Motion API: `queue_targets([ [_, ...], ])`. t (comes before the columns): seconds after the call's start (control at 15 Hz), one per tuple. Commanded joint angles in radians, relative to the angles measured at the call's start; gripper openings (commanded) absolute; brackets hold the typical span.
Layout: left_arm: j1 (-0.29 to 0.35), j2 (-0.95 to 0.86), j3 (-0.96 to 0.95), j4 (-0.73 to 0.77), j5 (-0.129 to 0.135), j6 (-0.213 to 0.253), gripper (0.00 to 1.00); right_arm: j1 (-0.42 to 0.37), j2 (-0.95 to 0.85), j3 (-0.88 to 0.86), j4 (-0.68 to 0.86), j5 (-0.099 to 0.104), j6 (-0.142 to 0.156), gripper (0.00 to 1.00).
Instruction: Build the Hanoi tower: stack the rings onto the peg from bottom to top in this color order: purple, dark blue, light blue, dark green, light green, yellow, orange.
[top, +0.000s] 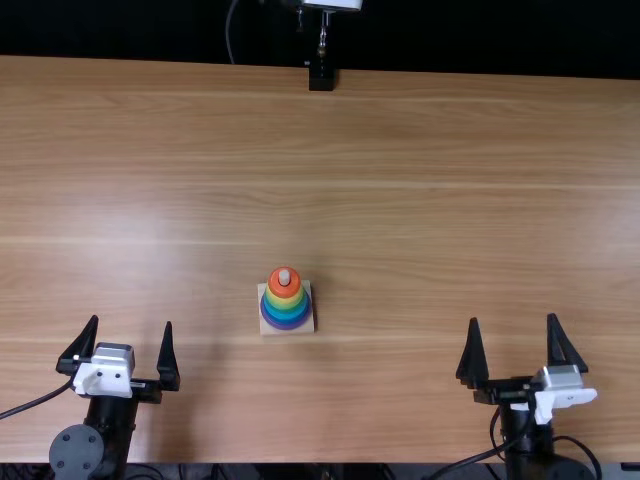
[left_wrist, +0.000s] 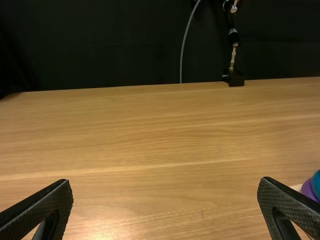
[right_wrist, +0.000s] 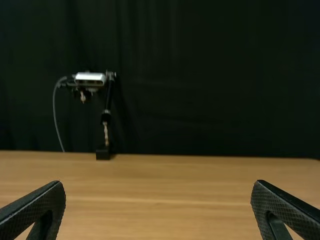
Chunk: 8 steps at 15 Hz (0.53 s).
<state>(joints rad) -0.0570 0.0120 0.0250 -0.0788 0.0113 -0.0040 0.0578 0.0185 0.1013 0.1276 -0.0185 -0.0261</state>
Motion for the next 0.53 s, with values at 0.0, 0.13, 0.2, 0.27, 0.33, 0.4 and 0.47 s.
queue_targets([
  [0.0, 0.002, -0.012, -0.025, -0.006, 0.005, 0.006, 1.0, -0.006, -0.019, -0.041, 0.0, -0.005, -0.001, 1.0],
  [0.13, 0.002, -0.012, -0.025, -0.004, 0.005, 0.006, 1.0, -0.007, -0.019, -0.083, -0.005, -0.004, -0.001, 1.0],
  [0.2, 0.002, -0.012, -0.025, -0.004, 0.005, 0.006, 1.0, -0.007, -0.019, -0.083, -0.038, -0.002, 0.004, 1.0],
  [0.27, 0.002, -0.012, -0.025, -0.006, 0.005, 0.006, 1.0, -0.006, -0.019, -0.083, -0.096, -0.004, 0.004, 1.0],
  [0.33, 0.002, -0.012, -0.025, -0.006, 0.005, 0.006, 1.0, -0.007, -0.019, -0.083, -0.147, -0.005, -0.001, 1.0],
  [0.4, 0.002, -0.012, -0.025, -0.006, 0.005, 0.006, 1.0, -0.009, -0.019, -0.084, -0.2, -0.005, -0.003, 1.0],
  [0.47, 0.002, -0.012, -0.025, -0.006, 0.005, 0.006, 1.0, -0.01, -0.019, -0.084, -0.212, -0.005, -0.003, 1.0],
])
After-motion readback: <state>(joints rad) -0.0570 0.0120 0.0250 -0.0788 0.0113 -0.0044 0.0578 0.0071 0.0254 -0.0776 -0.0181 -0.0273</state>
